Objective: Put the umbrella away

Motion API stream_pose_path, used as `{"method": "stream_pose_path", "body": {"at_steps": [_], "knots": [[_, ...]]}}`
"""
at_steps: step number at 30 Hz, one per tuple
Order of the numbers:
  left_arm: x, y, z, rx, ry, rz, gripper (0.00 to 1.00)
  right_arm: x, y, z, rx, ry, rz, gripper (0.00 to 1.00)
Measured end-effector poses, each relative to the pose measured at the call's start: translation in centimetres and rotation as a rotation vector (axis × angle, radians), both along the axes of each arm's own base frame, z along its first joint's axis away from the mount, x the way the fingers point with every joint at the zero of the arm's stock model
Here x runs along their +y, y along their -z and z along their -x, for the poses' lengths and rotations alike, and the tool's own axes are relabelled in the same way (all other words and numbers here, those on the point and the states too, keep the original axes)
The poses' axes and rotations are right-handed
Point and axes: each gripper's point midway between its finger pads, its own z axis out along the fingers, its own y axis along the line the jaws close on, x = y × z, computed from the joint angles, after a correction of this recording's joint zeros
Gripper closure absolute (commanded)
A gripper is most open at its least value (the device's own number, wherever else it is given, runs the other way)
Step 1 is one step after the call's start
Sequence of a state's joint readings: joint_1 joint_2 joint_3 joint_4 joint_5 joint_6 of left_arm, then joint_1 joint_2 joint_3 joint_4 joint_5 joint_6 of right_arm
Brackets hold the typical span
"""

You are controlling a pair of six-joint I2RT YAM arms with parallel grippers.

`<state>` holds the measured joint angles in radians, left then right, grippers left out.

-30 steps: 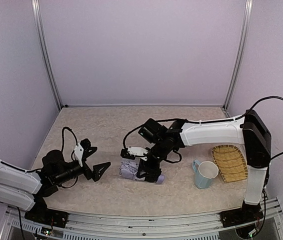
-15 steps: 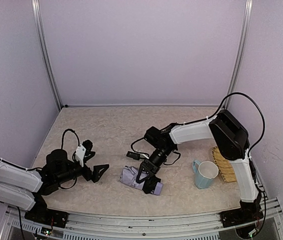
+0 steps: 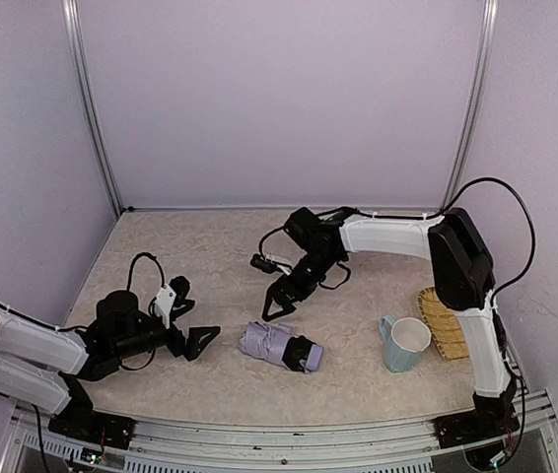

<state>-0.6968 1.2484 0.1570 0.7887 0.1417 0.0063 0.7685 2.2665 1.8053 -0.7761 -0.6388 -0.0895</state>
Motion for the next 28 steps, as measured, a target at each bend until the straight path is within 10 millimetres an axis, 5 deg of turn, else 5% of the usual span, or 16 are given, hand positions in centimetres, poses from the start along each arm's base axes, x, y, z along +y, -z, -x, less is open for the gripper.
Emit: {"method": "stream_pose_path", "body": {"at_steps": [3,6,10,13,16,20,28], "knots": [[0.2,-0.5,-0.1,-0.007,-0.015,0.002,0.01,-1.1,-2.4,-2.6,-0.096,0.067,0.007,0.00],[0.5,-2.4,-0.9,-0.039,-0.057,0.021,0.01,-4.2,-6.9,-6.2,-0.229,0.205,-0.013,0.00],[1.3,-6.7,-3.4,-0.105,-0.152,0.055,0.01,-15.7,-15.4,-12.1,-0.445,0.557,-0.067,0.00],[3.2,-9.2,-5.9,-0.139,-0.267,0.069,0.01,-26.2,-18.8,-14.2,-0.571,0.832,-0.100,0.00],[6.5,-11.0,-8.1,-0.162,-0.424,0.083,0.01,-36.2,-18.4,-13.2,-0.630,1.088,-0.078,0.00],[11.3,-11.5,-9.7,-0.180,-0.632,0.092,0.01,-43.4,-14.6,-10.4,-0.662,1.301,0.024,0.00],[18.7,-8.4,-9.9,-0.151,-0.905,0.083,0.01,-46.5,-9.3,-7.4,-0.685,1.456,0.139,0.00]]}}
